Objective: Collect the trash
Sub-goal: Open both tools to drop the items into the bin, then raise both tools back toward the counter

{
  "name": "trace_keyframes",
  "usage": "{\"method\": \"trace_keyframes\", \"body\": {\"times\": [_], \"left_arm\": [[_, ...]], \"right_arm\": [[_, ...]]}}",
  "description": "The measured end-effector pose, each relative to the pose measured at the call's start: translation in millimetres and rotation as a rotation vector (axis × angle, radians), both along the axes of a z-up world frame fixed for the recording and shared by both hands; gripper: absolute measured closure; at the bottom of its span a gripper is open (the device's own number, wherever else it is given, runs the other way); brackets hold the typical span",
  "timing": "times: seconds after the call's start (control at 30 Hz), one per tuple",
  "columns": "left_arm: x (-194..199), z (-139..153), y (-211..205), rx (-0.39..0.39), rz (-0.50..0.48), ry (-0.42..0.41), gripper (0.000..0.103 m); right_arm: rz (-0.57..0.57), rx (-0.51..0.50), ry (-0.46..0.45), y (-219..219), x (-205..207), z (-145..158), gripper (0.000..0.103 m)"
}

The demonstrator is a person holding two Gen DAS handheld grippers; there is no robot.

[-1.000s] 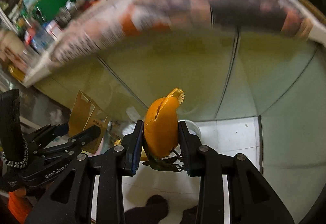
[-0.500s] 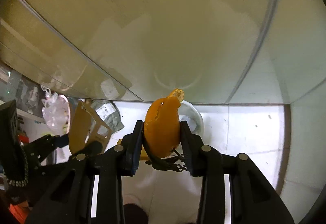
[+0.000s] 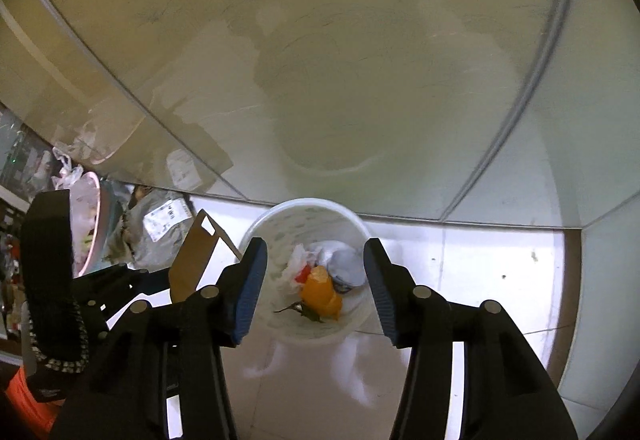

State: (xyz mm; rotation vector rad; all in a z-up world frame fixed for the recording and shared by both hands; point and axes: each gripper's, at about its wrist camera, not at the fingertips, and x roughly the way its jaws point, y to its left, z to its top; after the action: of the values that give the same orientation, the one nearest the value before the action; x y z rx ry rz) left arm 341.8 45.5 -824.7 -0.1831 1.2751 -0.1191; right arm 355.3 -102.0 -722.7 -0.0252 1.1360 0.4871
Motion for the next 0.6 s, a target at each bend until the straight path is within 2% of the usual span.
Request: {"method": "trace_keyframes", "body": {"times": [0.07, 0.17, 0.33, 0.4, 0.47, 0.6], "left_arm": [[0, 7, -4, 0.021, -0.006, -0.003, 0.041], [-1, 33, -9, 0.041, -0.015, -0.044, 0.041], [4, 80, -16, 0.028, -0.029, -0.113, 0.038], [7, 98, -14, 0.038, -0.016, -0.108, 0.038], [7, 118, -12, 0.034, -0.001, -0.1, 0.038], [-1, 185, -3, 0.041, 0.024, -0.094, 0.038]], "right_arm": [[-0.009, 0.006, 0.007, -7, 0, 8, 0.056], [-0.018, 0.001, 0.001, -21, -4, 31, 0.056], [-0.051, 0.006, -0.017, -38, -13, 85, 0.055], [-0.065, 0.01, -0.019, -42, -15, 101, 0.05], [-0.078, 0.001, -0.014, -45, -17, 124, 0.05], [-0.086, 0.0, 0.004, -48, -23, 173, 0.05]]}}
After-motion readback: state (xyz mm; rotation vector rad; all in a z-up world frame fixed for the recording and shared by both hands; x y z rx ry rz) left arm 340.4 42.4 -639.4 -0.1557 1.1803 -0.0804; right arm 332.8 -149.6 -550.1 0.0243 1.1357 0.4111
